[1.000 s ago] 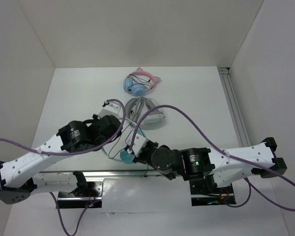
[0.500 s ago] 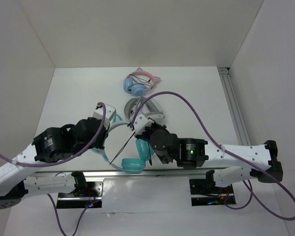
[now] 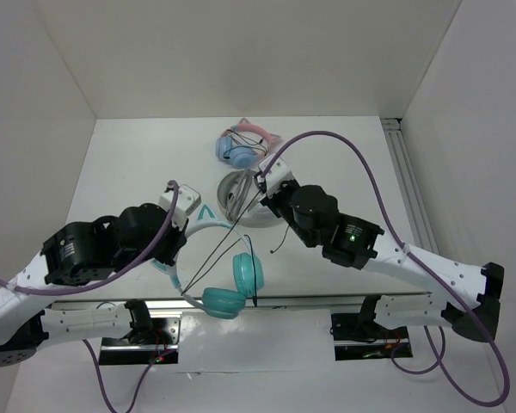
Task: Wrap the headphones
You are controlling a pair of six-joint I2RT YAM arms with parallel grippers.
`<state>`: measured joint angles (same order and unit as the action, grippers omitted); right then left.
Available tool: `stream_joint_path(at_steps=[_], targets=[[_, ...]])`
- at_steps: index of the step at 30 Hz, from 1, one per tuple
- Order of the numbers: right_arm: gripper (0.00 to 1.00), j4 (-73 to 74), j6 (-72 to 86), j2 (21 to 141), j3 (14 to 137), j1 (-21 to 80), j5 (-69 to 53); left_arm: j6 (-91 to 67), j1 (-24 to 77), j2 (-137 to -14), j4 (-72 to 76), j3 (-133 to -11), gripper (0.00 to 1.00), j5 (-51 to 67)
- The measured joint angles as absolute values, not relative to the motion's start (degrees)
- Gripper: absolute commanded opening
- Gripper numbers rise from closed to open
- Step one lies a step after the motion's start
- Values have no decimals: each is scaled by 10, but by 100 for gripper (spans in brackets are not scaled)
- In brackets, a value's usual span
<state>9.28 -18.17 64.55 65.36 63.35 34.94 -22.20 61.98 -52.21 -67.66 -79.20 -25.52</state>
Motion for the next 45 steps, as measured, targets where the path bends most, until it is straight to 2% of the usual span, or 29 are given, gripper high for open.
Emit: stream_joint_path(at_steps=[8,15,24,32,44,45], targets=[[11,40,-126,642,557,568,239,-222,620,-514,-705,-852,0,-247],[5,-37,-66,647,491,474,108,-230,620,-504,-715,-909,0,-255],[9,-179,18,675,423,467,-38,-262,620,-500,-698,-930,0,-289],[13,-310,85,750,331,475,-90,-327,620,-525,-626,-978,0,-360],[13,-404,112,786,311,488,-114,-371,620,-558,-562,-999,0,-392],[16,-406,112,788,311,488,-115,-375,620,-562,-560,-999,0,-396]])
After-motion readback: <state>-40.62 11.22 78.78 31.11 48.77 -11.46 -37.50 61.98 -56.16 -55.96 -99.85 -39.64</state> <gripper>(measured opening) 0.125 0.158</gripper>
